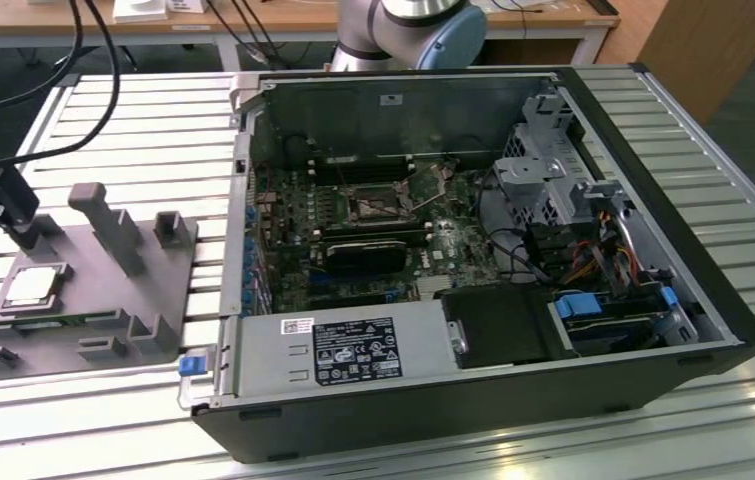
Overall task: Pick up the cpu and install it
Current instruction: 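Pick up the cpu and move it towards the insertion slot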
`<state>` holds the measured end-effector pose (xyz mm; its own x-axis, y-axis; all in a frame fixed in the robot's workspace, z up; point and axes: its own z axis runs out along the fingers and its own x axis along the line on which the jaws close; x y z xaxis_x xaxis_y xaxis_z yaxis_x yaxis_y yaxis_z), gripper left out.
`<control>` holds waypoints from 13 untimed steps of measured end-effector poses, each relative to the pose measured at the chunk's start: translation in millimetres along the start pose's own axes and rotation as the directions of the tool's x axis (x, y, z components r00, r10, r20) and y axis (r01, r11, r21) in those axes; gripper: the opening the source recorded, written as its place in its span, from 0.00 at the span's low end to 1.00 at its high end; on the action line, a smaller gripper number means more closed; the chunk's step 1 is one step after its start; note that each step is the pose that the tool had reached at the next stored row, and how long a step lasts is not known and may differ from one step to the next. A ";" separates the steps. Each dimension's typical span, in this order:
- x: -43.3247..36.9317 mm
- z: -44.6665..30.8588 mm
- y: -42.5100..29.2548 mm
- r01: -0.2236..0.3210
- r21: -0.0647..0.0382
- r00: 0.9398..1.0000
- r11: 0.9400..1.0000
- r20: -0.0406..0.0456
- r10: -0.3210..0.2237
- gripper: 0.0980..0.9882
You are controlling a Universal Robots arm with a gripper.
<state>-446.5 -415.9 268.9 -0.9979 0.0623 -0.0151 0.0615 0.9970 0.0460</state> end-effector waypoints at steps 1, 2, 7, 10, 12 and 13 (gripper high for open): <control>0.0 1.8 -0.1 0.007 0.000 1.000 1.000 0.000 -0.007 0.74; 0.0 3.4 -0.2 0.009 0.000 1.000 1.000 -0.001 -0.009 0.74; 0.1 11.0 -0.8 -0.001 0.000 1.000 1.000 -0.001 0.001 0.74; 0.2 15.7 -1.0 -0.010 0.001 1.000 1.000 -0.003 0.010 0.74; 0.2 18.9 -1.2 -0.015 0.001 1.000 1.000 -0.004 0.015 0.74; 0.2 20.8 -1.3 -0.015 0.002 1.000 1.000 -0.004 0.015 0.74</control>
<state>-446.4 -416.2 248.1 -0.9970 0.0767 -0.0103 0.0762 0.9961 0.0447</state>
